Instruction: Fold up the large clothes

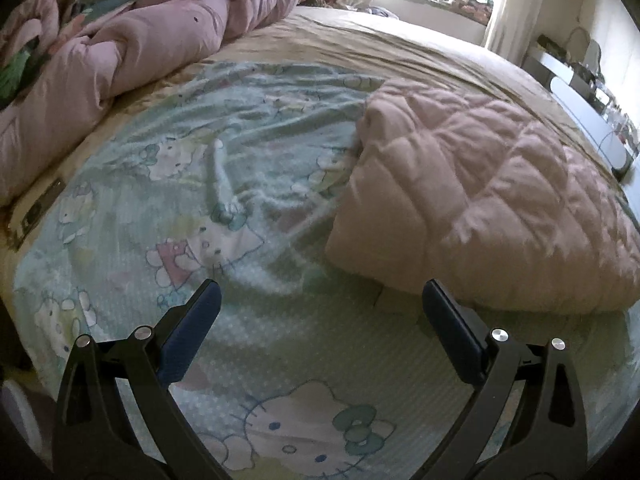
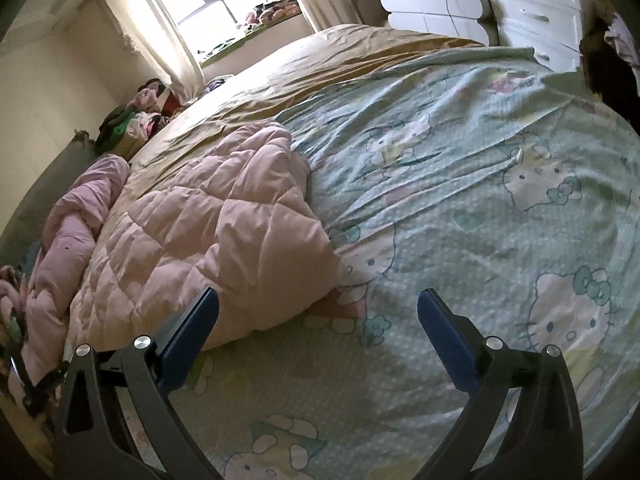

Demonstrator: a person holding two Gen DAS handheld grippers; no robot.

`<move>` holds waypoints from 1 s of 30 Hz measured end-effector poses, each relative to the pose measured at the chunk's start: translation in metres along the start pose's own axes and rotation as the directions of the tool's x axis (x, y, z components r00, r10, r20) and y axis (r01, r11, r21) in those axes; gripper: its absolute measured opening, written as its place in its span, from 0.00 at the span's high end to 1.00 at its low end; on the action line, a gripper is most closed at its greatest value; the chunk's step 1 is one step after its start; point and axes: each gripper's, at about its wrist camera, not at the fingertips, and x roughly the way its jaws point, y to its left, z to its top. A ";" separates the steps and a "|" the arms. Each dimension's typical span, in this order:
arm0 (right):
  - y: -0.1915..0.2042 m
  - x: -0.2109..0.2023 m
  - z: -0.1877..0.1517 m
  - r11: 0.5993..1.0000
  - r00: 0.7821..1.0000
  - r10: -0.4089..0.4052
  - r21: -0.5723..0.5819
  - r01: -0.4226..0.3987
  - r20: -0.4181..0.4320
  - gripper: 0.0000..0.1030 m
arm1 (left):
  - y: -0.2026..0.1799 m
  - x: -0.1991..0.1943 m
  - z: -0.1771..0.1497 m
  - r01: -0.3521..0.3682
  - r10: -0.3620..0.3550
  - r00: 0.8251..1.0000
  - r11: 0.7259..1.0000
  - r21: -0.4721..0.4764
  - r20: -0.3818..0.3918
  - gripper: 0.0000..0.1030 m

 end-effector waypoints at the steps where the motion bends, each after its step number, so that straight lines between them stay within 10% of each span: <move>1: 0.001 0.001 0.000 1.000 1.000 0.003 0.000 -0.003 -0.004 0.04 | -0.001 0.002 -0.002 -0.001 0.001 1.000 1.000 0.008 -0.007 0.08; 9: 0.012 0.028 -0.008 0.999 0.995 0.048 0.003 -0.048 -0.090 0.04 | -0.006 0.024 -0.003 0.161 -0.167 0.979 0.985 -0.058 -0.120 0.08; 15: 0.015 0.054 -0.001 0.989 0.976 0.137 0.082 -0.125 -0.167 0.04 | 0.012 0.051 0.023 0.281 -0.337 0.925 0.918 -0.280 -0.176 0.09; 20: 0.014 0.078 0.014 0.978 0.963 0.171 0.150 -0.142 -0.207 0.04 | 0.019 0.085 0.034 0.372 -0.507 0.840 0.798 -0.473 -0.194 0.09; 27: 0.007 0.109 0.032 0.957 0.940 0.218 0.247 -0.152 -0.264 0.04 | 0.013 0.121 0.038 0.403 -0.598 0.782 0.701 -0.588 -0.176 0.08; 30: 0.001 0.119 0.037 0.948 0.927 0.237 0.280 -0.154 -0.291 0.04 | 0.006 0.128 0.040 0.406 -0.596 0.784 0.705 -0.582 -0.175 0.08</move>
